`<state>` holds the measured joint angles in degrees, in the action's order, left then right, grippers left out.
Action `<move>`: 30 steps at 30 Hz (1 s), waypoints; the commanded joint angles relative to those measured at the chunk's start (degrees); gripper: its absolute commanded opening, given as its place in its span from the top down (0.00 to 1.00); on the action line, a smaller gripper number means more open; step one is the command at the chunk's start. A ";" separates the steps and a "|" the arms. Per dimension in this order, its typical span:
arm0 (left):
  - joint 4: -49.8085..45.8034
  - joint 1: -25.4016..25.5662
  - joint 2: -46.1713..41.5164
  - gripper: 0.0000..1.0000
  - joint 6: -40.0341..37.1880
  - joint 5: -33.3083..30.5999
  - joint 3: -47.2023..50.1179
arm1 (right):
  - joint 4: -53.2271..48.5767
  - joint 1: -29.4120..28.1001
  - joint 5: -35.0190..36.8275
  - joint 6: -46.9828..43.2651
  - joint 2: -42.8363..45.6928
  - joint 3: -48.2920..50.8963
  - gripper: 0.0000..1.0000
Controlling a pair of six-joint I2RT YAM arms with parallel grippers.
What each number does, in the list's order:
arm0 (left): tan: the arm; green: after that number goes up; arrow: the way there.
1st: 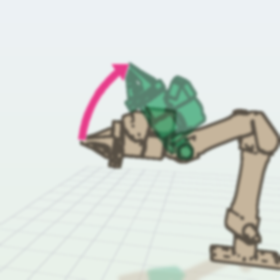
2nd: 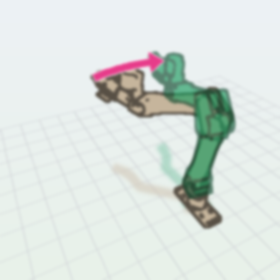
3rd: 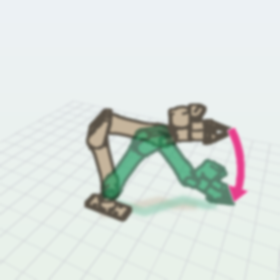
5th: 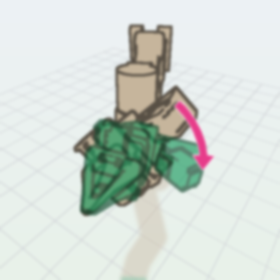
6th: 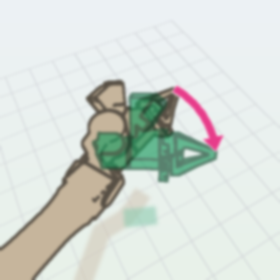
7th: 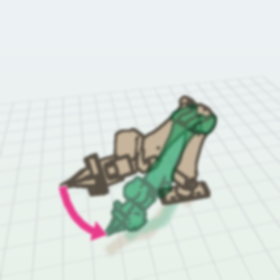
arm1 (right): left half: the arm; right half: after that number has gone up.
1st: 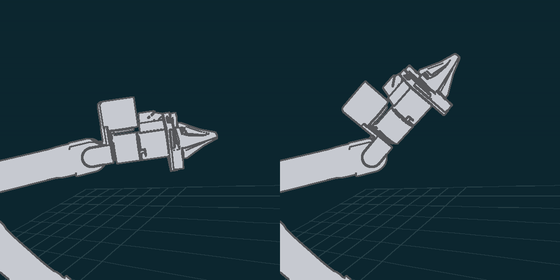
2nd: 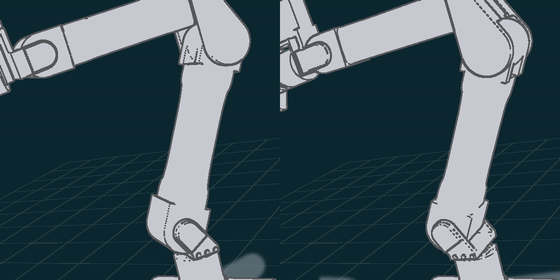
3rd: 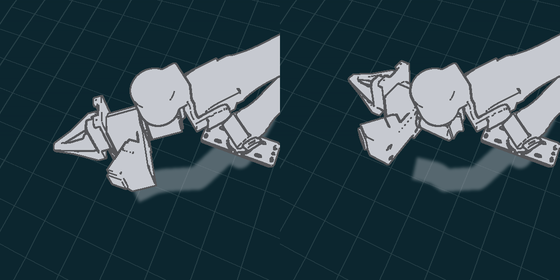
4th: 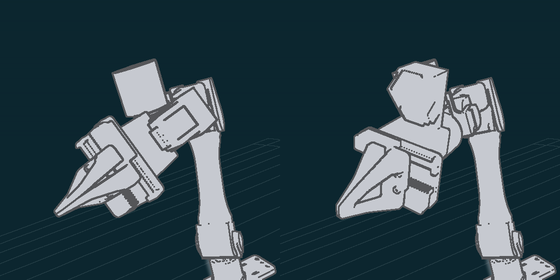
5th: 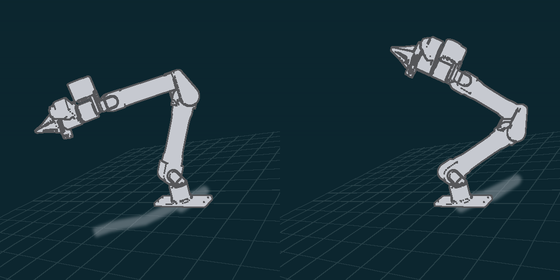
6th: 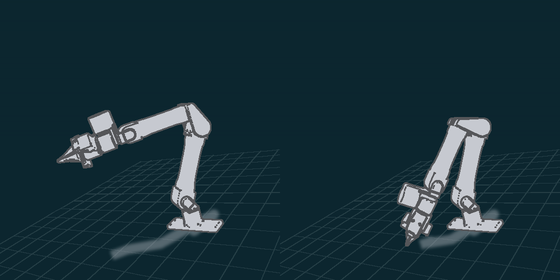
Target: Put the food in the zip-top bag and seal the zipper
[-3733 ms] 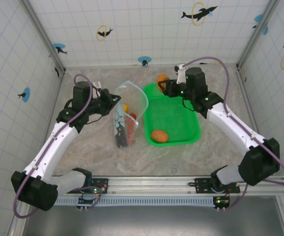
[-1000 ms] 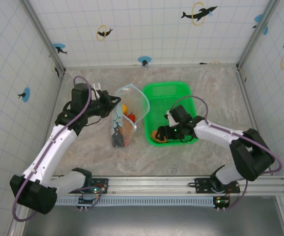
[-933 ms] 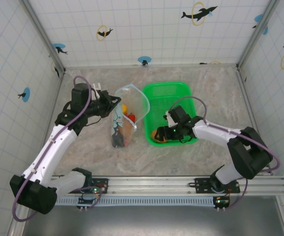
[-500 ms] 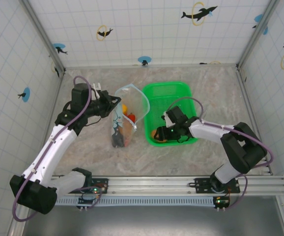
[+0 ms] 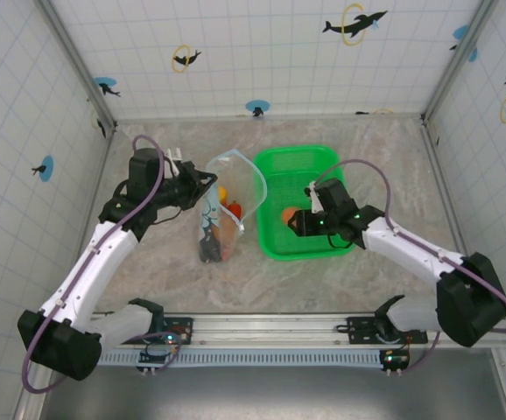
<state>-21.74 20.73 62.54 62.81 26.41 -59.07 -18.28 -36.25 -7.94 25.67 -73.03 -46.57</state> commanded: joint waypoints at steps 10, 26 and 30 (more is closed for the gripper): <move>0.64 6.18 2.14 1.00 -1.36 -0.52 -3.05 | -7.82 -5.31 8.02 -5.82 2.28 -23.73 0.46; -3.03 6.86 1.20 1.00 -4.16 -2.49 -6.24 | -10.64 -18.10 14.07 -9.54 -15.94 -32.42 0.44; -3.24 6.87 1.91 1.00 -5.02 -1.30 -7.15 | -12.05 -19.31 12.36 -10.65 -20.52 -35.47 0.43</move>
<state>-24.64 27.35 64.62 59.96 24.62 -63.64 -29.47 -54.81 5.10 16.43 -91.20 -78.11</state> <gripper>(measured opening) 0.054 0.623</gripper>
